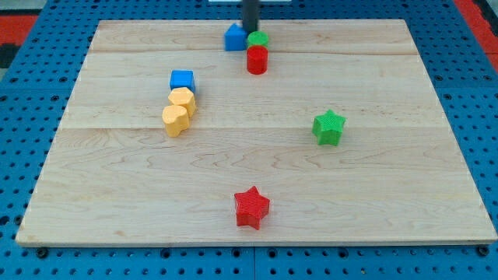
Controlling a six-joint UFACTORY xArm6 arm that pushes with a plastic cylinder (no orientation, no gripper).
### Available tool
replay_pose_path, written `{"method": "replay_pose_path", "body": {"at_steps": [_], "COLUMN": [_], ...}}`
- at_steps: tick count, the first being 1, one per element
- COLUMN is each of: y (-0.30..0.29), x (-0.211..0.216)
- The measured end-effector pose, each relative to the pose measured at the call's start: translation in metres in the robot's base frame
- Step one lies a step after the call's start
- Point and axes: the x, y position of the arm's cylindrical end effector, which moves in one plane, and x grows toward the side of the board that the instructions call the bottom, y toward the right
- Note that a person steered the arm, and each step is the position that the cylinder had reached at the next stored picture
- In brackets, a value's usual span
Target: Move the blue triangle above the blue cube
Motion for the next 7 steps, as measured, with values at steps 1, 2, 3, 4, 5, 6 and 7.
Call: {"method": "replay_pose_path", "body": {"at_steps": [1,2,3,4,5,6,7], "y": [-0.029,-0.031,-0.032,-0.040,-0.052,-0.058,-0.054], "x": [0.008,-0.005,-0.014,-0.017,-0.017,-0.017,-0.009]}}
